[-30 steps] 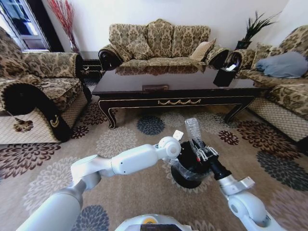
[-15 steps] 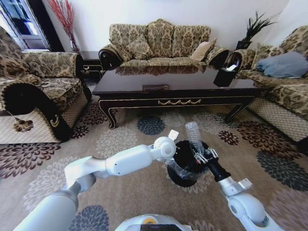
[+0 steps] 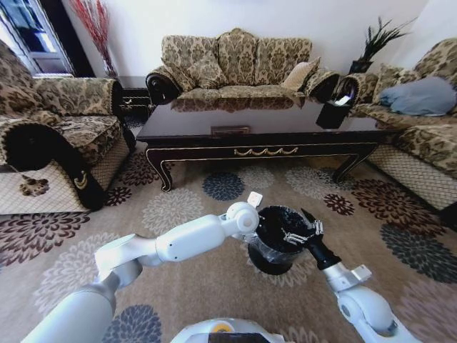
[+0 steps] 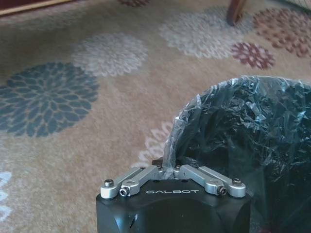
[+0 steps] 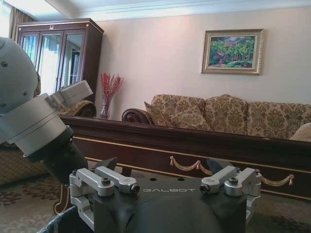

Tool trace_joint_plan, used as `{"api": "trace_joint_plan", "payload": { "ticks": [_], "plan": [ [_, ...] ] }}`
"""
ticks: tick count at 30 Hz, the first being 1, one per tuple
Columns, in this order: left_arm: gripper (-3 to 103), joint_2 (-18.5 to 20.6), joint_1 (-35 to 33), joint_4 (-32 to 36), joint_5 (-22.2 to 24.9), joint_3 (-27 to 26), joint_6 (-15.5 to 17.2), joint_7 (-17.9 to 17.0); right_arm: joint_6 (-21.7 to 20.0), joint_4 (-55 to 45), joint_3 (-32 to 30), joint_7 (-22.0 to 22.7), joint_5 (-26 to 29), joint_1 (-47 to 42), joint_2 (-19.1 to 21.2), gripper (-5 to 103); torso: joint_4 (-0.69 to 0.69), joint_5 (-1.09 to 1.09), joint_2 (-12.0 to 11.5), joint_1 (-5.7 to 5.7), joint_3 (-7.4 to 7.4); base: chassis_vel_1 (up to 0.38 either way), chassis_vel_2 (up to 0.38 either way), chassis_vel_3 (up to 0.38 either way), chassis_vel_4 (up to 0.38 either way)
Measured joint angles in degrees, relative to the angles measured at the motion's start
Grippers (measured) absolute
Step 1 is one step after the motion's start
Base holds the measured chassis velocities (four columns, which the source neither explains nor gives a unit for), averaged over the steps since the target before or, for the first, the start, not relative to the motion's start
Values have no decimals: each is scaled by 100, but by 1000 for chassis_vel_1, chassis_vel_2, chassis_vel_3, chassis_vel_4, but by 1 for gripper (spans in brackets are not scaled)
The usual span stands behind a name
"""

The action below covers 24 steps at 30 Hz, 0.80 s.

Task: Move to the front of the table and pick up the trash from the floor, then place it into the trash bin.

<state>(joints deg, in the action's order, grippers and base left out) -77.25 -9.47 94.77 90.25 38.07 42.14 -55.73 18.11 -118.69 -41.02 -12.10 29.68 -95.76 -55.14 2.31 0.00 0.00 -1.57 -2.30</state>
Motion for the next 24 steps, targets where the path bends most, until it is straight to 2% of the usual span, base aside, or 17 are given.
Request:
{"api": "trace_joint_plan", "payload": {
  "ticks": [6,10,12,19,20,22,24],
  "plan": [
    [2,216,-30,9,-51,-97,-1,1,-89,56,-108,84,149,164,45,100,3,0,0,0,0,0,0,0,0],
    [2,625,-308,221,-128,-282,0,-2,-109,143,-183,116,259,183,37,100,0,-1,0,0,0,0,0,0,0],
    [2,708,-356,257,-137,-343,1,-2,-110,175,-192,120,272,183,32,100,0,-1,0,0,0,0,0,0,0],
    [2,1563,-827,779,-188,-893,0,94,-80,728,-283,126,290,312,-113,100,1,-1,0,0,0,0,0,0,0],
    [2,1722,-983,905,-246,-1040,1,169,-61,866,-289,126,296,333,-123,100,0,-2,0,0,0,0,0,0,0],
    [2,1798,-1071,965,-286,-1118,1,209,-54,934,-288,126,296,341,-127,100,1,-2,0,0,0,0,0,0,0],
    [2,2098,-1457,1118,-543,-1454,1,423,-26,1185,-233,127,256,377,-156,100,2,-2,0,1,0,0,0,0,0]
  ]
}}
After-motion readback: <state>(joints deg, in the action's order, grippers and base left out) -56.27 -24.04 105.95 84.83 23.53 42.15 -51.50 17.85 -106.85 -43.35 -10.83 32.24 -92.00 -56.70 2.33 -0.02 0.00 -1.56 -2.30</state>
